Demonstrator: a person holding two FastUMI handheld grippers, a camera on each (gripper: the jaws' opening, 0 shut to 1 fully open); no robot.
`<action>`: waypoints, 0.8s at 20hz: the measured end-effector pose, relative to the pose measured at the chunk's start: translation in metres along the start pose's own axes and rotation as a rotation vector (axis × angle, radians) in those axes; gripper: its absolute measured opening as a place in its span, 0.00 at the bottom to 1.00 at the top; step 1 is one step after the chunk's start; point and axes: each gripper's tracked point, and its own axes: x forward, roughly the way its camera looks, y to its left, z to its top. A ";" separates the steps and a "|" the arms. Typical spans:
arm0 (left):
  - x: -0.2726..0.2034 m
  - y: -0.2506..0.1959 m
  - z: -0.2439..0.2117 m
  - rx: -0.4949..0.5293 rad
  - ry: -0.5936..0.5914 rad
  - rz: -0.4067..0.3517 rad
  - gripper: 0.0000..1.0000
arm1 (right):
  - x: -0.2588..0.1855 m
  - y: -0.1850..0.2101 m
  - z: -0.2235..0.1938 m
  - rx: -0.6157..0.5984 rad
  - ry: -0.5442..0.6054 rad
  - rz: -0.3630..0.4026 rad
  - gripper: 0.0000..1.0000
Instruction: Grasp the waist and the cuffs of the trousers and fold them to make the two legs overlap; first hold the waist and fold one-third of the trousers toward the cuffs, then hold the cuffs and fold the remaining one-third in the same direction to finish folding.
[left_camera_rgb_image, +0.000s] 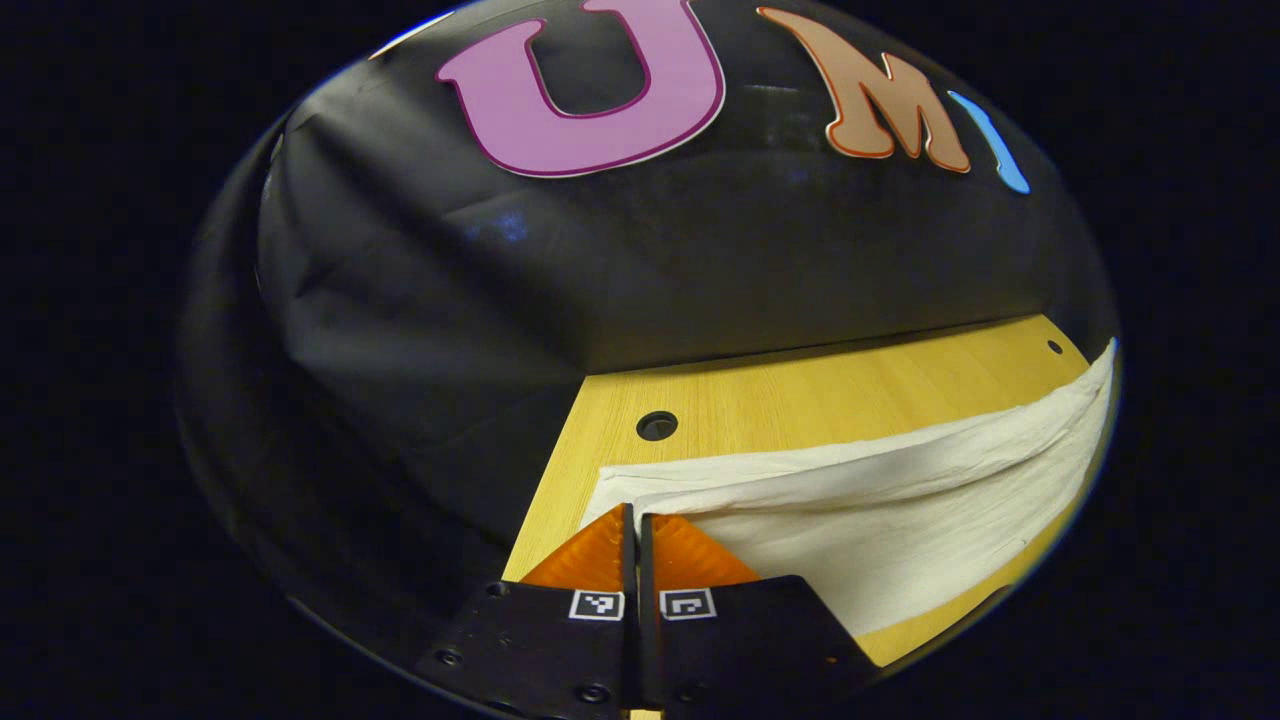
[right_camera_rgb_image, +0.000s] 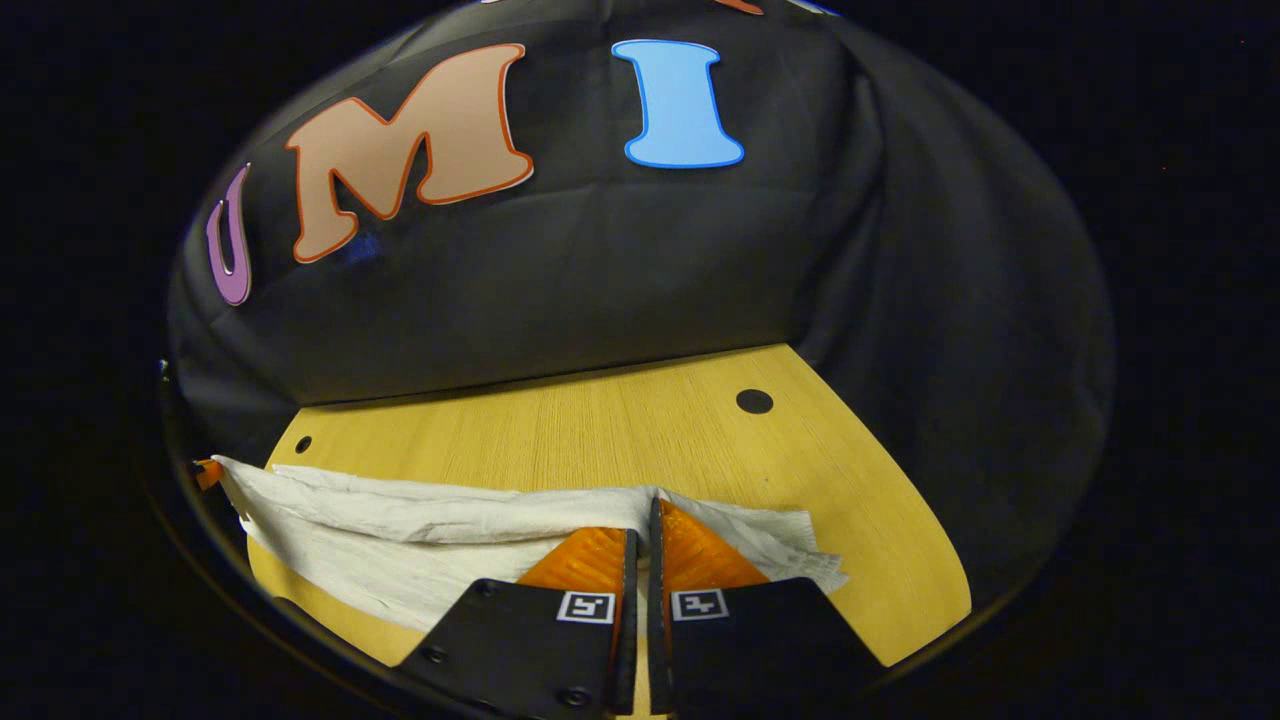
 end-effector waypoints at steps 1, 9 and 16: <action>0.013 -0.003 0.000 -0.004 0.006 -0.002 0.00 | 0.014 0.005 -0.002 0.005 0.012 0.003 0.07; 0.102 -0.029 -0.031 0.022 0.060 -0.016 0.00 | 0.120 0.023 -0.053 -0.017 0.120 0.032 0.07; 0.103 -0.066 -0.029 -0.137 0.009 -0.091 0.96 | 0.136 0.037 -0.056 0.009 0.118 0.109 0.99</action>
